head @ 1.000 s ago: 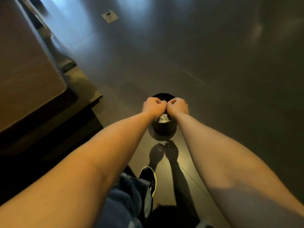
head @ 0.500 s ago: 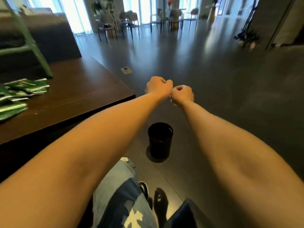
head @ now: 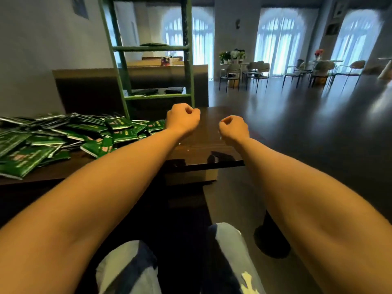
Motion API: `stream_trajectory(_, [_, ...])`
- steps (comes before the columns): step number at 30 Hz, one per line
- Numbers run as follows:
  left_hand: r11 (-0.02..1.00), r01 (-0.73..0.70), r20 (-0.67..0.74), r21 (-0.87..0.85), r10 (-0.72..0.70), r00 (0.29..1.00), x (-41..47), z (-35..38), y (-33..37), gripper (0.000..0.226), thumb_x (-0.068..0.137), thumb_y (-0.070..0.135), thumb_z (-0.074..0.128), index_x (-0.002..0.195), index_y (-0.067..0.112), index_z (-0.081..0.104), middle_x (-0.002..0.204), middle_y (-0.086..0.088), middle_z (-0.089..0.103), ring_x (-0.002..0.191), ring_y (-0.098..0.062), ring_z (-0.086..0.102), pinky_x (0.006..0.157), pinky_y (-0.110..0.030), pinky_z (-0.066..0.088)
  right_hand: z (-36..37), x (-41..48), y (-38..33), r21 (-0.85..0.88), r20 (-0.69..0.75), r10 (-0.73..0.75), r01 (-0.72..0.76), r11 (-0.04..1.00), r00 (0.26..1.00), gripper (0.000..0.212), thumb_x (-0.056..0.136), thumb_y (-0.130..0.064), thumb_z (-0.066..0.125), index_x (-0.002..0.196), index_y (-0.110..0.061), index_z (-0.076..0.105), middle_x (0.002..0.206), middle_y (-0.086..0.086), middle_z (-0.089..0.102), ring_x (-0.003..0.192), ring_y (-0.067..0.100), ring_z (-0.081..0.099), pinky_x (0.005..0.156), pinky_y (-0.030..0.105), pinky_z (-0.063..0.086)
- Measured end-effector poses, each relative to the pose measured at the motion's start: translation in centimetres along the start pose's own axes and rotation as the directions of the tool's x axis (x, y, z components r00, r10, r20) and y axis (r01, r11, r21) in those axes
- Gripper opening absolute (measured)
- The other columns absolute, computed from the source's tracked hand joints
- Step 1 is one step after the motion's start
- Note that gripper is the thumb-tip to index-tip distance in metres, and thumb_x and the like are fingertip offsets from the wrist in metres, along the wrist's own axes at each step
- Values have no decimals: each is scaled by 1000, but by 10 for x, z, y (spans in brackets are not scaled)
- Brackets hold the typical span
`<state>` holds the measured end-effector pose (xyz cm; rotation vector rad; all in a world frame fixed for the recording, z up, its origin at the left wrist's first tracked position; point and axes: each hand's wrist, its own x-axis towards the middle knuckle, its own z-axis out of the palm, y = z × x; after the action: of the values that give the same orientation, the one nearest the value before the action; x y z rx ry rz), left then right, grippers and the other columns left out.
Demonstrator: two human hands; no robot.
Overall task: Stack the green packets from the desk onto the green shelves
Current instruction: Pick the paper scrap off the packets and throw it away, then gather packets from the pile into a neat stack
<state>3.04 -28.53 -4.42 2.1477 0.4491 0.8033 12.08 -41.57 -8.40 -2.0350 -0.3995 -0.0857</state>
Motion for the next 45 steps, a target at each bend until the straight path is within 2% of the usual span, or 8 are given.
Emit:
stream_trajectory(10, [977,176,-129,120,-160,979,57,-58,-107,22,96,37,54,84,21,63,86,0,65,88,-25,62,80,-36,51,110,32,-30,-36,229,2,6,999,973,25,102,-24,56,123,-15,66,126,10,67,109,25,61,87,32,44])
stream_trajectory(18, [940,259,-149,224,-230,962,89,-31,-137,10,94,36,55,97,27,56,115,-4,58,99,-28,58,89,-43,50,149,77,-25,76,159,56,-69,995,986,25,99,-35,59,88,-18,75,100,10,73,101,31,68,86,37,51])
stream_trajectory(21, [887,349,-109,303,-331,937,90,-19,-149,34,93,42,55,122,23,53,132,-8,48,116,-31,52,96,-44,45,166,86,-33,138,165,67,-90,986,984,37,98,-43,62,73,-18,73,81,4,70,92,27,67,84,36,52])
stream_trajectory(25, [881,337,-98,331,-323,941,98,-8,-159,60,90,54,55,138,18,48,138,-7,52,127,-31,48,97,-43,44,180,91,-29,105,235,100,-128,986,967,34,97,-51,64,85,-21,73,79,-4,63,87,17,58,80,31,43])
stream_trajectory(33, [931,357,-101,75,-349,932,108,1,-167,46,92,45,50,136,34,54,136,-1,57,127,-28,47,104,-44,42,175,105,-17,246,248,83,-146,958,965,31,94,-32,73,92,-1,77,83,3,72,89,19,69,83,39,54])
stream_trajectory(36, [920,393,-101,-12,-392,914,116,4,-169,49,95,44,50,140,25,53,141,-3,56,130,-28,48,106,-45,42,176,109,-15,266,287,101,-181,947,952,24,90,-30,74,80,-9,75,68,4,62,66,20,58,60,33,45])
stream_trajectory(41, [971,239,-168,-27,-240,956,121,10,-168,55,87,44,56,135,18,59,136,-5,59,129,-26,50,104,-43,44,175,118,-24,273,352,131,-236,933,927,29,92,-42,70,80,-16,64,65,2,51,56,17,42,44,23,27])
stream_trajectory(45, [993,40,-282,-112,-70,957,122,9,-164,39,91,30,53,124,12,67,124,-4,66,118,-20,58,101,-40,48,184,123,-16,411,340,3,-152,899,940,29,96,-33,73,72,-17,71,62,-2,68,58,16,61,48,22,43])
